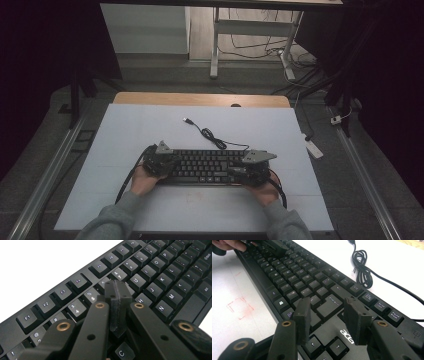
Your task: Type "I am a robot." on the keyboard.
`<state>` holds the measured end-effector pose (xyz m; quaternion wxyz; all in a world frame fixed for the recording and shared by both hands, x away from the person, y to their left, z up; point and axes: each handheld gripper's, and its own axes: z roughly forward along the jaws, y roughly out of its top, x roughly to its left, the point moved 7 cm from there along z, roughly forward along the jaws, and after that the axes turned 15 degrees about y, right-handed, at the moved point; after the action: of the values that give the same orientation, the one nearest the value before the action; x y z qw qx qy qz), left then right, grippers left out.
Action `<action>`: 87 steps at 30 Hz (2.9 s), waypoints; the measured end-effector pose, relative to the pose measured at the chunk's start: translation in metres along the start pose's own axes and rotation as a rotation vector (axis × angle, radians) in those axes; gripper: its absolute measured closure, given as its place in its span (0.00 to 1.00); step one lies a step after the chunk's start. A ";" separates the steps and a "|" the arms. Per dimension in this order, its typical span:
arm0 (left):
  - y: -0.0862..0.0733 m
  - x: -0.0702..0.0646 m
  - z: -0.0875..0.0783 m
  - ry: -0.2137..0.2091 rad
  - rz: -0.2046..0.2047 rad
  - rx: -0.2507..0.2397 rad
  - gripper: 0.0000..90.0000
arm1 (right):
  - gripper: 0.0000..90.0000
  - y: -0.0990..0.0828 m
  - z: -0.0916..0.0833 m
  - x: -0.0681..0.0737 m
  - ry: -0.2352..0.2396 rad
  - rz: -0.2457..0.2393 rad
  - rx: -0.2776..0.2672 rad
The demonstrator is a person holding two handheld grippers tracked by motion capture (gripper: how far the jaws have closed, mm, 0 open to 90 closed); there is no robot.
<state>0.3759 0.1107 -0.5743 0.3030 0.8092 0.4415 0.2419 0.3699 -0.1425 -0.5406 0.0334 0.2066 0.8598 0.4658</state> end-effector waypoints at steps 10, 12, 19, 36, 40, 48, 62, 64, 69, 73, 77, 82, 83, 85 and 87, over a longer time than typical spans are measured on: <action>0.012 0.009 -0.025 -0.033 -0.053 -0.112 0.83 | 0.64 0.001 -0.001 0.000 0.001 -0.001 -0.007; 0.013 0.012 -0.032 -0.042 -0.065 -0.127 0.74 | 0.64 0.001 -0.001 0.000 0.003 0.000 -0.012; 0.009 0.021 -0.050 -0.065 -0.093 -0.121 0.45 | 0.64 0.001 -0.001 -0.001 -0.002 -0.007 -0.008; 0.000 0.033 -0.061 -0.075 -0.128 -0.100 0.30 | 0.63 0.006 0.000 0.000 -0.002 -0.018 -0.026; 0.000 0.033 -0.061 -0.075 -0.124 -0.099 0.30 | 0.63 0.008 0.002 0.001 0.004 -0.019 -0.024; -0.001 0.032 -0.060 -0.075 -0.116 -0.090 0.30 | 0.75 0.022 0.016 0.010 0.033 -0.026 -0.026; -0.001 0.031 -0.059 -0.072 -0.113 -0.088 0.30 | 0.99 0.030 0.060 0.030 0.135 -0.059 0.087; 0.000 0.031 -0.059 -0.072 -0.113 -0.090 0.30 | 0.99 0.029 0.066 0.031 0.138 -0.058 0.099; -0.001 0.031 -0.057 -0.070 -0.108 -0.082 0.29 | 0.99 0.030 0.078 0.033 0.148 -0.056 0.106; -0.002 0.031 -0.058 -0.070 -0.109 -0.084 0.29 | 0.99 0.029 0.083 0.035 0.135 -0.069 0.136; -0.002 0.032 -0.058 -0.067 -0.111 -0.084 0.29 | 0.99 0.028 0.083 0.035 0.134 -0.067 0.139; -0.002 0.031 -0.058 -0.067 -0.106 -0.082 0.29 | 0.99 0.025 0.084 0.034 0.127 -0.063 0.160; -0.002 0.031 -0.058 -0.067 -0.106 -0.081 0.29 | 0.99 0.025 0.085 0.035 0.128 -0.061 0.156; -0.002 0.032 -0.058 -0.066 -0.106 -0.081 0.29 | 0.99 0.024 0.086 0.034 0.120 -0.070 0.173; -0.002 0.032 -0.058 -0.066 -0.103 -0.082 0.29 | 0.99 0.024 0.086 0.033 0.122 -0.065 0.165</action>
<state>0.3522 0.1547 -0.5314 0.3621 0.7799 0.4621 0.2171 0.3685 -0.0508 -0.5650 -0.0209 0.1520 0.9018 0.4040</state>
